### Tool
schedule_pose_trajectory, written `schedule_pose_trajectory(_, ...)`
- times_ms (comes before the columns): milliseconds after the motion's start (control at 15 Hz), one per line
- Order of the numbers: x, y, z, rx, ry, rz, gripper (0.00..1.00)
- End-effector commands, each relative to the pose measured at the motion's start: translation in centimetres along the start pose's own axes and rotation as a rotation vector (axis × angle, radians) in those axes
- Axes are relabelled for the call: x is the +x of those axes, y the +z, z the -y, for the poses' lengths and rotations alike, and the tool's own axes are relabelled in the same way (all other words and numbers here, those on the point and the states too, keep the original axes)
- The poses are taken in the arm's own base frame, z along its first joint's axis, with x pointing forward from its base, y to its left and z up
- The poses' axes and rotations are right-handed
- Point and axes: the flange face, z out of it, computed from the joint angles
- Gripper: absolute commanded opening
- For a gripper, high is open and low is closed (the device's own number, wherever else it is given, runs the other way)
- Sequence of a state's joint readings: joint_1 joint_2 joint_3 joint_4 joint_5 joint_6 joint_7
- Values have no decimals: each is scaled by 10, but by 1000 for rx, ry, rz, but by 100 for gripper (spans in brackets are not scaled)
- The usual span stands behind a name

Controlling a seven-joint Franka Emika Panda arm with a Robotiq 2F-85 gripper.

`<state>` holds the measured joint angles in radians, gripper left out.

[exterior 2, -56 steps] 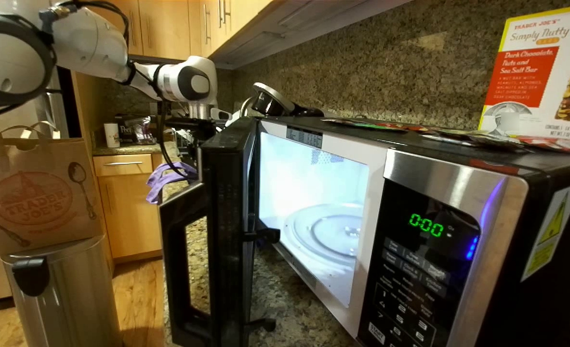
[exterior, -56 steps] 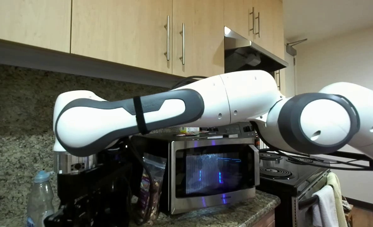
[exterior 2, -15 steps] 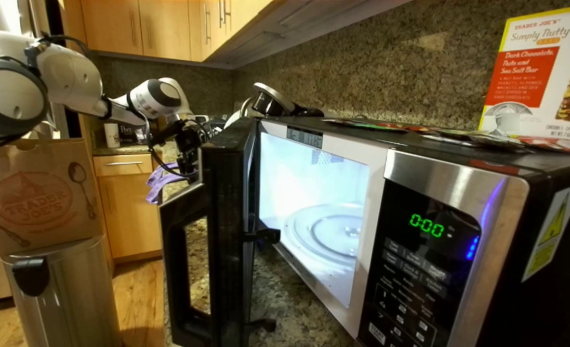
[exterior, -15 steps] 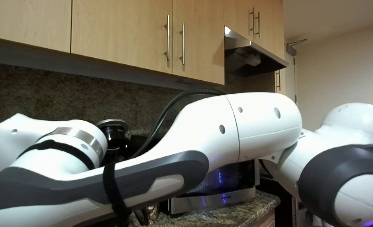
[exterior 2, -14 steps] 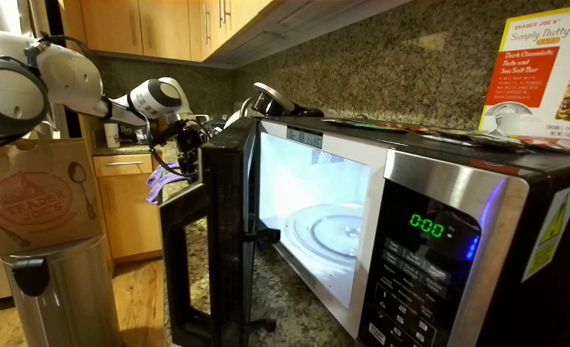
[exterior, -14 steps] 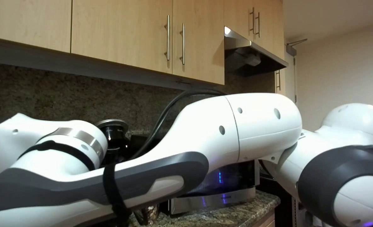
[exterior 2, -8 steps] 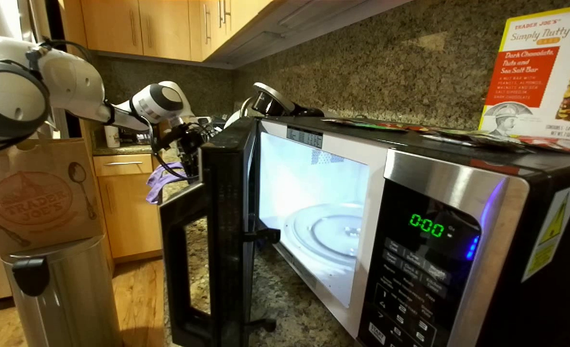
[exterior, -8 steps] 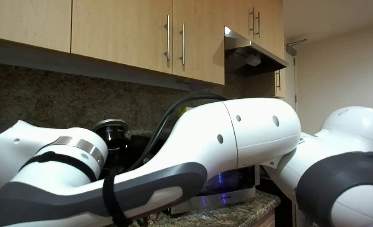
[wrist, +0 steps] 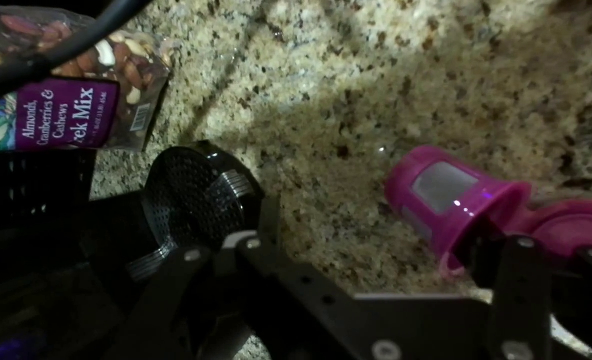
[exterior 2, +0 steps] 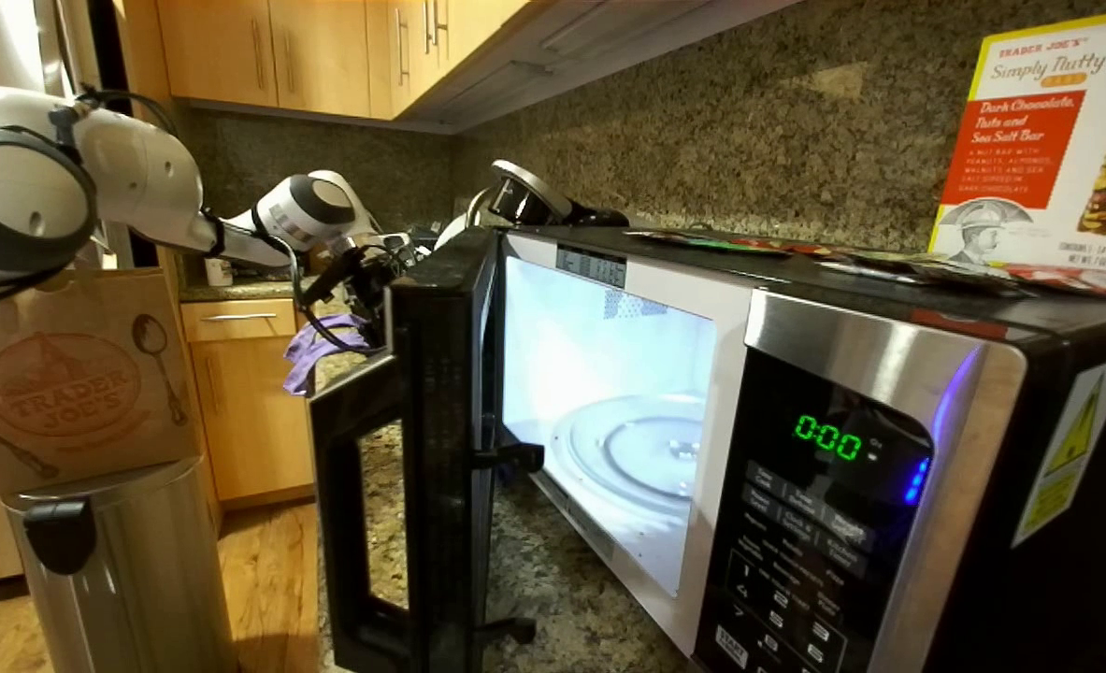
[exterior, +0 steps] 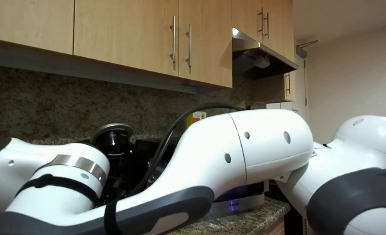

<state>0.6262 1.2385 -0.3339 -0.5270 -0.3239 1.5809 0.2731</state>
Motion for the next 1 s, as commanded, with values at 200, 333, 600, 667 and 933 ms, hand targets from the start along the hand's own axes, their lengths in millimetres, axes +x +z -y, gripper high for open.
schedule_pose_trajectory(200, 0, -5, 16, -17, 17, -39, 33)
schedule_pose_trajectory(333, 0, -5, 20, -11, 16, -44, 20)
schedule_pose_trajectory(600, 3, -16, 15, 29, -2, -71, 0)
schedule_pose_trajectory(667, 5, -21, 11, 44, -12, -84, 0)
schedule_pose_trajectory(933, 13, -57, -20, 91, -61, -198, 2)
